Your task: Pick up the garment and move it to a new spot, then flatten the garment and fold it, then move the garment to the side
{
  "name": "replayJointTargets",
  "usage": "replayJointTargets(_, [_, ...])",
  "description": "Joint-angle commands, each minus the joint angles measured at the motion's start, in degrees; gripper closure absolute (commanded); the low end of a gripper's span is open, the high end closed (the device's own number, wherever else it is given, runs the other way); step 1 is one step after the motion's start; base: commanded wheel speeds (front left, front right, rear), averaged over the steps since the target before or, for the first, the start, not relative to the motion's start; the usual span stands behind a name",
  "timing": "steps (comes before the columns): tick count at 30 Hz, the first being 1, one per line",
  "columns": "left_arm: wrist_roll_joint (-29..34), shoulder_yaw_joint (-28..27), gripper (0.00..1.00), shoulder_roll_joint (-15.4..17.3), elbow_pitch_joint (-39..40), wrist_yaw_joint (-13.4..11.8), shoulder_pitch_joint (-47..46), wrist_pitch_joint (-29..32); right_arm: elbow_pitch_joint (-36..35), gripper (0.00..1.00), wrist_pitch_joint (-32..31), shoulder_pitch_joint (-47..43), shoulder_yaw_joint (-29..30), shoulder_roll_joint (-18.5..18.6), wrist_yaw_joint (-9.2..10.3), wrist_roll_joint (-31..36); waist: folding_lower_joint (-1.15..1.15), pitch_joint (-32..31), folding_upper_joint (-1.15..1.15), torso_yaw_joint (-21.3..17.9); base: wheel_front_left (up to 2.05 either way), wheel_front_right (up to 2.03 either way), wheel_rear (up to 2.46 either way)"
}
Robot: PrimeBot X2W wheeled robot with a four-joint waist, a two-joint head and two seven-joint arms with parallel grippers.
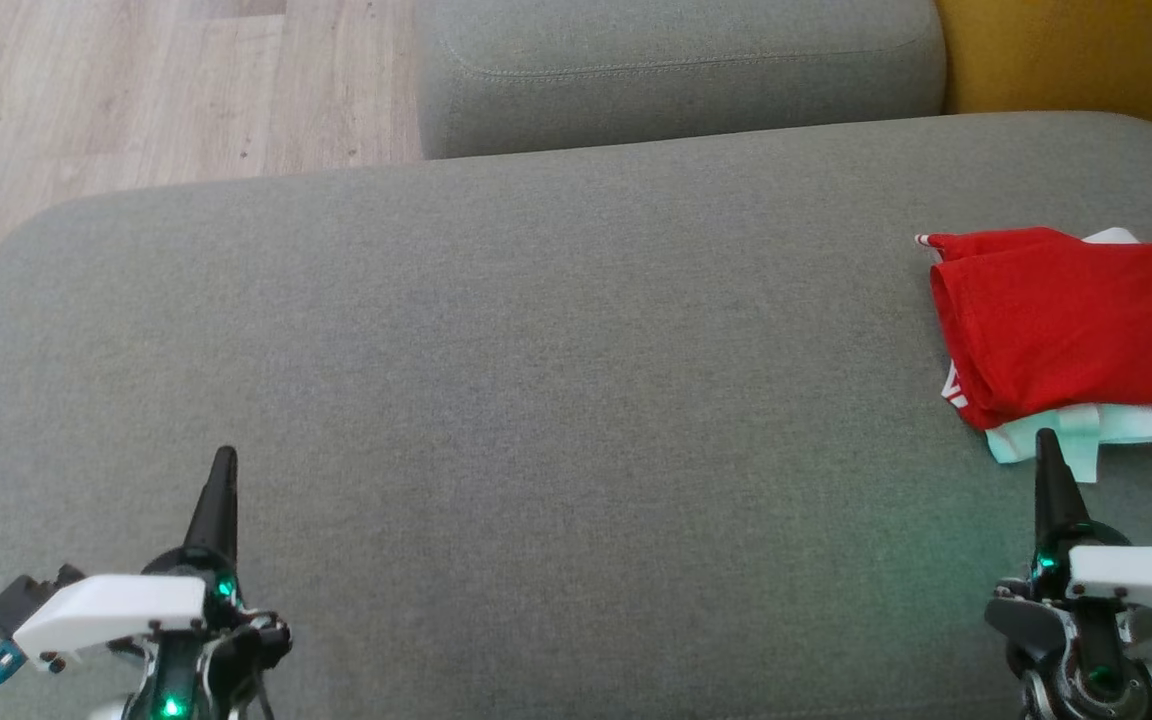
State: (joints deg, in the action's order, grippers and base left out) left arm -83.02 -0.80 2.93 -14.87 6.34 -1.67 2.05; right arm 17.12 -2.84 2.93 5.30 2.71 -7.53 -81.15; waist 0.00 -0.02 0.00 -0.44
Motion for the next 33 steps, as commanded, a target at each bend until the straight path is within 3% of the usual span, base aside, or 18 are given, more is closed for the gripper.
replayJointTargets(1, [-1.8, -2.3, 1.00, 0.9, 1.6, 0.6, -3.3, 0.8, -2.5, 1.00, -0.6, 2.9, -0.6, 0.6, 0.04, -2.2, 0.00, 0.0, 0.00, 0.1, 0.00, 0.00, 0.00])
replayJointTargets(17, [-10.2, -4.4, 1.00, 0.9, 0.9, 1.1, -4.4, 3.4, -3.1, 1.00, -3.2, 3.2, 0.6, 0.6, 0.04, -11.5, 0.00, 0.2, 0.00, 0.4, 0.00, 0.00, 0.00])
replayJointTargets(33, [-10.0, -4.7, 1.00, 0.7, 0.9, 1.1, -4.4, 3.6, -3.1, 1.00, -3.3, 3.2, 0.8, 0.5, 0.04, -11.4, 0.00, 0.2, 0.00, 0.4, 0.00, 0.00, 0.00])
